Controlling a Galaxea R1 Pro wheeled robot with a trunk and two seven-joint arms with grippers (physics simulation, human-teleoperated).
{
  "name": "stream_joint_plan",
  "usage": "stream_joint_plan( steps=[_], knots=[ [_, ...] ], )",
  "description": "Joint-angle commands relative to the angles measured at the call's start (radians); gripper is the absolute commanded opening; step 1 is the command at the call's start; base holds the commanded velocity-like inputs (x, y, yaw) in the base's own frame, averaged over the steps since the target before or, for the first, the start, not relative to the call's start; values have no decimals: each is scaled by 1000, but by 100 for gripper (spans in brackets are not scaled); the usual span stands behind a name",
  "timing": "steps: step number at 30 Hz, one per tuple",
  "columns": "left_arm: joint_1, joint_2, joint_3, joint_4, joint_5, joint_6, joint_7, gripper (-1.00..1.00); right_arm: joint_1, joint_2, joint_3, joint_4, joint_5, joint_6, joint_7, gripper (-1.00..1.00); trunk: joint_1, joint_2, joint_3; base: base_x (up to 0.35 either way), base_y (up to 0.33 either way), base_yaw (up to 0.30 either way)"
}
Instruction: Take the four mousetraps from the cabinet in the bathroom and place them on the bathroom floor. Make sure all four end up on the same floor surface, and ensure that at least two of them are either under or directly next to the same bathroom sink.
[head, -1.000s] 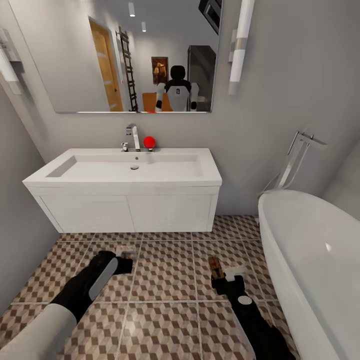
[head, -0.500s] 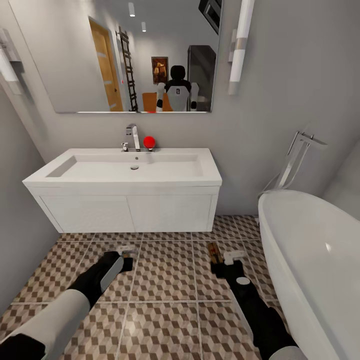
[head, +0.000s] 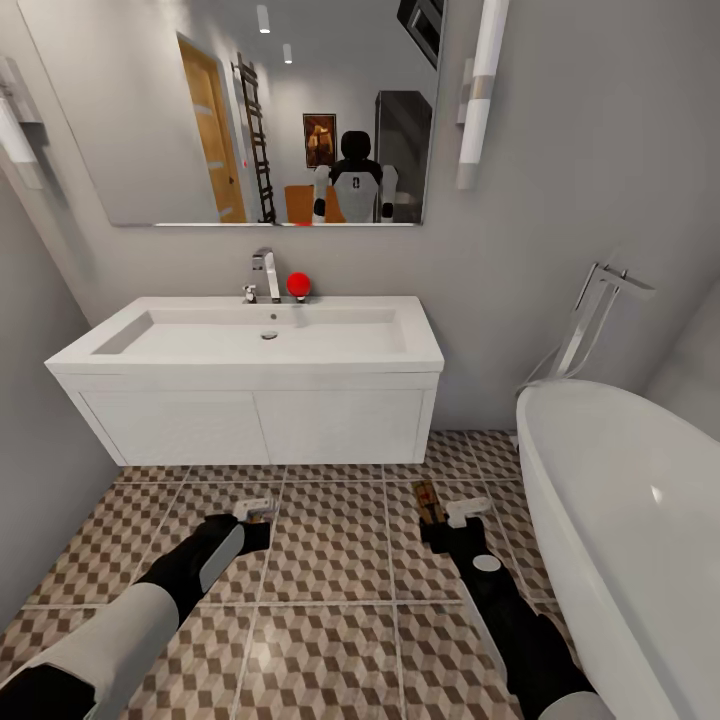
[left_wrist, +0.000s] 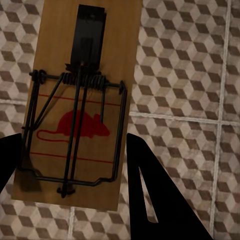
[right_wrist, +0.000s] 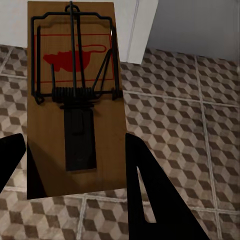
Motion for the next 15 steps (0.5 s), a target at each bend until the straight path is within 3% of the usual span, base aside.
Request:
stream_joint_plan(
  steps=[1,11,15],
  knots=[
    [-1,1,-8,-2,7,4,8,-100,0,-1,2,-2,7,7,-5,-100,0,-1,-1,0,0,0],
    [0,1,-8,-1,8,6,8,-100,0,4,3,-2,7,7,-8,-100,0,-1,-1,0,0,0],
    [0,1,-8,-1,7,6,8,-100,0,3,3,-2,6,7,-8,-100,15,-29,-13,0,0,0]
  ],
)
